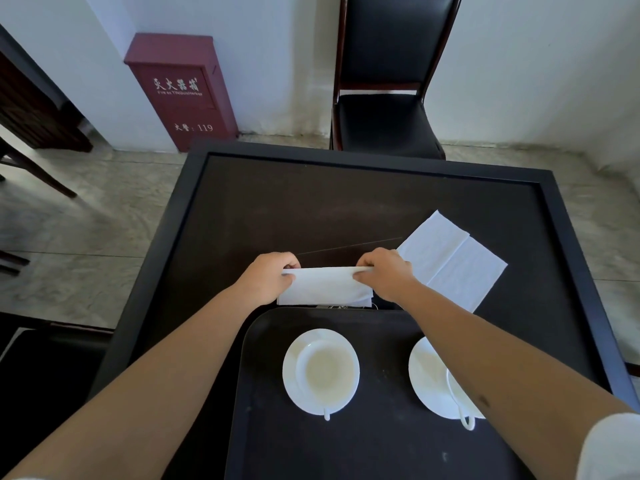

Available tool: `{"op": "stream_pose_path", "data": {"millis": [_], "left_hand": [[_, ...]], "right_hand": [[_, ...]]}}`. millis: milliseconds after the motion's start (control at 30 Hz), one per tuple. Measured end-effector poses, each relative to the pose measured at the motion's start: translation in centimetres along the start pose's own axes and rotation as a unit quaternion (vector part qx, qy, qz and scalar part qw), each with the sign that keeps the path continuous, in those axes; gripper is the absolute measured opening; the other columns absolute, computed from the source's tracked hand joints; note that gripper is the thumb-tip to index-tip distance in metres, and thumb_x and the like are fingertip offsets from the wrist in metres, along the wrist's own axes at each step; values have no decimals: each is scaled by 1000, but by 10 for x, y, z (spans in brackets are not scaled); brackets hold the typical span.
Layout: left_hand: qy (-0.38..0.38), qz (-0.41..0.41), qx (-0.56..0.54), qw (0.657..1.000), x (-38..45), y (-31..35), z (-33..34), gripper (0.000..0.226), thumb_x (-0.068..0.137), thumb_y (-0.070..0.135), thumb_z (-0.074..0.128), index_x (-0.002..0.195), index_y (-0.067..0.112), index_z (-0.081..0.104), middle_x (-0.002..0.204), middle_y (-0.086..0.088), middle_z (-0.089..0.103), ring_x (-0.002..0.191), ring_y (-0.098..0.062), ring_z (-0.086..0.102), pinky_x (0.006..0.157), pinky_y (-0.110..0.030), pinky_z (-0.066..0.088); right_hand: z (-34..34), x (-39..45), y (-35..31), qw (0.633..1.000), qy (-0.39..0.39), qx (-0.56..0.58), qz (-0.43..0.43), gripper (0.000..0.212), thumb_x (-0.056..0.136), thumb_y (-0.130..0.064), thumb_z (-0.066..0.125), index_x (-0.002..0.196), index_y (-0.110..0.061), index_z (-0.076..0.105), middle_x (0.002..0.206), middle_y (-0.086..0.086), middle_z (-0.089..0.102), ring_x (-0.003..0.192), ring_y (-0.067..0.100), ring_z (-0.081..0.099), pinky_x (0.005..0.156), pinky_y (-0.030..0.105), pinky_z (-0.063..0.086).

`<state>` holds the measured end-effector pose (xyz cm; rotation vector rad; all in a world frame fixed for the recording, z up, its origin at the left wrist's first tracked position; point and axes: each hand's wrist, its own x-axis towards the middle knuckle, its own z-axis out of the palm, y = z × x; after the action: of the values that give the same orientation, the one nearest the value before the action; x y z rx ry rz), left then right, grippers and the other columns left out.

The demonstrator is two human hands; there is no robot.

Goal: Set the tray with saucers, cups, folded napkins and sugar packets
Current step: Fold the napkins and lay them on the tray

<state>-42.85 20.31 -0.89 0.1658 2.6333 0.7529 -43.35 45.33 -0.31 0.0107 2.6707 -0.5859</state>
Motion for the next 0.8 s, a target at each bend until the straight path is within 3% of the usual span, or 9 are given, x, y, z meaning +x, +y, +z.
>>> {"op": "stream_pose_path", "data": {"millis": [133,233,333,433,500,667,800], "left_hand": [[0,9,-15,1000,-19,9,-15,12,94,17,60,88,28,59,90,11,59,83,-11,59,65,-18,43],[13,-5,-81,997,-39,22,-28,11,90,21,60,84,30,60,83,10,62,77,-10,61,61,-21,48],[39,2,-136,990,-65,37,-39,8,88,26,63,83,33,60,82,11,63,77,-8,62,61,-21,48],[63,9,-210,976,-95,54,-47,7,90,25,64,87,31,64,83,11,66,80,-5,63,63,-19,48],[69,11,-270,960,-117,65,-49,8,92,20,64,92,28,67,86,12,70,83,-2,65,67,-20,50],[67,-12,-361,930,-175,85,-42,10,93,17,64,99,24,69,94,7,74,91,-10,69,85,-36,57],[45,-44,-418,906,-217,93,-28,11,95,13,62,100,19,70,97,2,75,94,-17,71,87,-45,57]], "right_hand": [[-15,-22,1,994,-6,105,-2,10,90,-35,66,81,-30,64,83,-7,63,84,15,58,79,35,47],[-32,-45,3,975,-4,224,-11,11,88,-30,70,80,-26,65,78,-4,64,75,14,61,64,26,49],[-48,-72,3,953,16,302,-7,12,86,-27,74,77,-23,66,70,-3,64,66,14,60,61,27,50],[-62,-102,3,921,28,389,1,7,86,-21,74,83,-17,70,79,4,71,73,24,68,66,34,57],[-68,-124,2,894,25,448,0,4,86,-16,73,88,-14,70,81,2,74,78,21,72,64,29,59],[-66,-182,5,844,12,536,12,7,87,-15,72,93,-12,75,96,7,75,93,25,71,83,37,57],[-48,-226,13,818,-5,575,23,13,90,-14,67,99,-8,74,103,7,74,98,24,70,84,36,56]]}}
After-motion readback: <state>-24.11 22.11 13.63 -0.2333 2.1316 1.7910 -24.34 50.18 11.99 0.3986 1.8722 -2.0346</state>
